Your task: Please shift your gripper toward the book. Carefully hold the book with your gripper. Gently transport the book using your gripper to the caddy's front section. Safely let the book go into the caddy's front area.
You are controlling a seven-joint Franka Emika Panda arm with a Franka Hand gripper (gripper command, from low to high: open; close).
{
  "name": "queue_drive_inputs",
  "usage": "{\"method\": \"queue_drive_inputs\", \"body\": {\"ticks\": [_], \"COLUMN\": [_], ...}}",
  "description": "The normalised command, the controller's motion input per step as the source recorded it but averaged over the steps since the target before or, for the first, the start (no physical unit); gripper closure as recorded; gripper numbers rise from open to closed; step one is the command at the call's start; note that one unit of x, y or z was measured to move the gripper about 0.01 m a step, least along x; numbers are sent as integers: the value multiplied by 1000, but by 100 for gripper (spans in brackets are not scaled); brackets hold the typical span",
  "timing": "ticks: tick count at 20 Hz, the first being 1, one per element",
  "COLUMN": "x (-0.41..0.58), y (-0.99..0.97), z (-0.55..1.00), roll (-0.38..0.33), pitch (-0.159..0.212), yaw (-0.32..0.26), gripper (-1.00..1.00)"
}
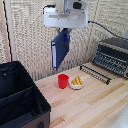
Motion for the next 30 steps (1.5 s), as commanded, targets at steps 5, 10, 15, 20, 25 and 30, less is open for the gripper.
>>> {"method": "queue_drive_inputs", "body": {"ticks": [5,10,15,20,25,30], "x": [-27,-14,-23,-18,-46,-71], "y": [495,484,507,530,447,478], "z": [176,199,180,201,347,241], "roll": [3,12,12,34,108,84], "pitch": [0,0,0,3,0,12], "yaw": [-212,-212,-196,-172,-165,-151], "gripper": [100,100,100,100,100,100]}}
